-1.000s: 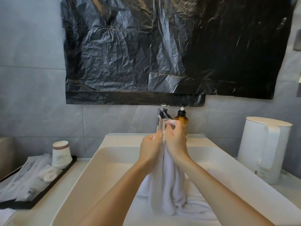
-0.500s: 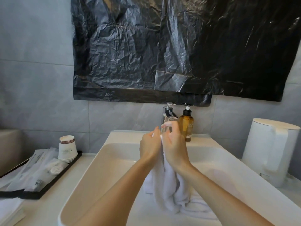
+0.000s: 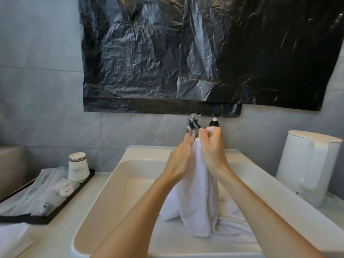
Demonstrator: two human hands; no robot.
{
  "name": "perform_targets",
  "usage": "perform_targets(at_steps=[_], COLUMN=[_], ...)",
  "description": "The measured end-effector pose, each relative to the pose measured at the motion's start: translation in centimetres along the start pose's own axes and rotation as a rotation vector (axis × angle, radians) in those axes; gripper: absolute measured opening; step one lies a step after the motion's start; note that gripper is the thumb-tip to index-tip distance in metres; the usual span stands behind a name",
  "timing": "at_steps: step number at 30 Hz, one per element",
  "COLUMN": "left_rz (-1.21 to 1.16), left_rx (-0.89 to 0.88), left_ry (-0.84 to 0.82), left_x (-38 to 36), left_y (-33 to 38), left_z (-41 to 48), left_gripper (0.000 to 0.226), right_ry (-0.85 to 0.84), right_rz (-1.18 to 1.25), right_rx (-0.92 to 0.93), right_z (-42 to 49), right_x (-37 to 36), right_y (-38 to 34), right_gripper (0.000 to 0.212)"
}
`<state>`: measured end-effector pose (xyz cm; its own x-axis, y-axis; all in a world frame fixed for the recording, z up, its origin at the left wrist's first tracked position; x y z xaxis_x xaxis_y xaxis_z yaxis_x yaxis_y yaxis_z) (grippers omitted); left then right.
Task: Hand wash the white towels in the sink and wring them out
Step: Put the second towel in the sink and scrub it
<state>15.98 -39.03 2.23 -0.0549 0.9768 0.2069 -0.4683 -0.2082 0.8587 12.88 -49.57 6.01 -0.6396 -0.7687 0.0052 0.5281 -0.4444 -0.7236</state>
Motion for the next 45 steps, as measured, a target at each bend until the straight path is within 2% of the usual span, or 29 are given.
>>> perform_targets(at_steps=[2, 4, 5, 7, 9, 10, 13, 16, 18, 20, 22, 25, 27, 30, 32, 34, 36, 38, 40, 43, 45], left_rz=[0.058, 0.009, -0.058, -0.227, -0.291, -0.294, -0.275, -0.257, -0.214, -0.165, -0.125, 0.005, 0.043, -0.1, -0.177, -0.208, -0.18, -0.13, -0.088, -0.127, -0.153], left_rx=[0.02, -0.001, 0.004, 0.02, 0.028, 0.046, 0.103, 0.127, 0.138, 0.145, 0.162, 0.155, 0.135, 0.217, 0.3, 0.319, 0.285, 0.185, 0.171, 0.307, 0.299], left_ry=[-0.099, 0.022, 0.103, 0.236, 0.349, 0.407, 0.574, 0.72, 0.799, 0.875, 0.909, 0.798, 0.693, 0.554, 0.488, 0.436, 0.365, 0.276, 0.274, 0.372, 0.339], left_x=[-1.0, 0.0, 0.9, 2.4, 3.6, 4.1, 5.8, 7.1, 7.7, 8.4, 9.0, 8.2, 6.8, 4.9, 3.8, 2.8, 1.6, 0.1, -0.3, 0.5, 0.3], left_y=[-0.2, 0.0, 0.1, 0.2, 0.4, 0.5, 0.7, 0.8, 0.9, 0.6, 0.1, -0.3, -0.3, -1.2, -1.6, -1.7, -1.4, -0.9, -0.6, -1.5, -1.7], left_z=[-0.3, -0.1, 0.1, 0.8, 1.0, 0.9, 0.6, 0.4, -0.1, -0.4, -0.4, 0.1, 0.4, 0.9, 1.3, 1.3, 0.6, -0.4, -0.8, 0.0, -0.3], left_gripper=[0.06, 0.048, 0.045, 0.042, 0.043, 0.042, 0.044, 0.046, 0.047, 0.047, 0.046, 0.045, 0.043, 0.038, 0.039, 0.044, 0.043, 0.044, 0.045, 0.041, 0.04], right_ry=[0.015, 0.039, 0.011, -0.218, -0.512, -0.595, -0.771, -0.946, -0.973, -0.887, -0.647, -0.172, -0.042, -0.025, -0.133, -0.233, -0.09, 0.093, 0.118, -0.02, -0.043], right_rz=[-0.133, -0.172, -0.11, -0.013, -0.12, -0.168, -0.25, -0.597, -0.661, -0.515, -0.276, 0.114, 0.216, 0.071, 0.054, 0.056, -0.03, -0.125, -0.148, -0.148, -0.177], right_rx=[0.042, 0.001, -0.044, -0.081, -0.054, -0.052, -0.083, -0.11, -0.092, -0.16, -0.287, -0.433, -0.48, -0.423, -0.383, -0.235, -0.17, -0.213, -0.215, -0.087, -0.173], right_z=[0.2, 0.9, 1.0, 0.1, -1.5, -1.8, -1.9, -3.1, -3.3, -2.4, -0.3, 1.9, 2.3, 1.5, -0.6, -2.7, -2.5, -1.5, -2.0, -3.8, -2.6], right_x=[0.7, 1.1, 1.0, -0.6, -2.2, -2.4, -1.6, -0.9, -0.8, 0.1, 1.3, 3.2, 3.5, 2.4, 0.1, -2.2, -2.2, -1.1, -0.8, -1.9, -2.2], right_y=[0.3, 0.9, 1.0, 1.2, 1.5, 1.9, 3.7, 6.3, 7.1, 6.0, 5.3, 4.5, 4.0, 3.0, 2.4, 1.8, 1.8, 2.4, 2.7, 1.6, 2.3], right_gripper=[0.015, 0.019, 0.022, 0.031, 0.045, 0.047, 0.04, 0.029, 0.024, 0.026, 0.03, 0.015, 0.023, 0.032, 0.034, 0.042, 0.044, 0.046, 0.042, 0.036, 0.039])
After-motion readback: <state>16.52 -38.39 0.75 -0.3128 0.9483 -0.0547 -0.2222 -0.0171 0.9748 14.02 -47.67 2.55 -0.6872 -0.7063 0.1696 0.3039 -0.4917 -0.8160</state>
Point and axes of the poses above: each hand's wrist, its own z-axis towards the middle knuckle, its own x-axis out of the back of the hand, y = z × x, the point moved 5 cm from there along z, towards the middle knuckle, and after that the axes turned 10 degrees about y, right-handed, at the moved point
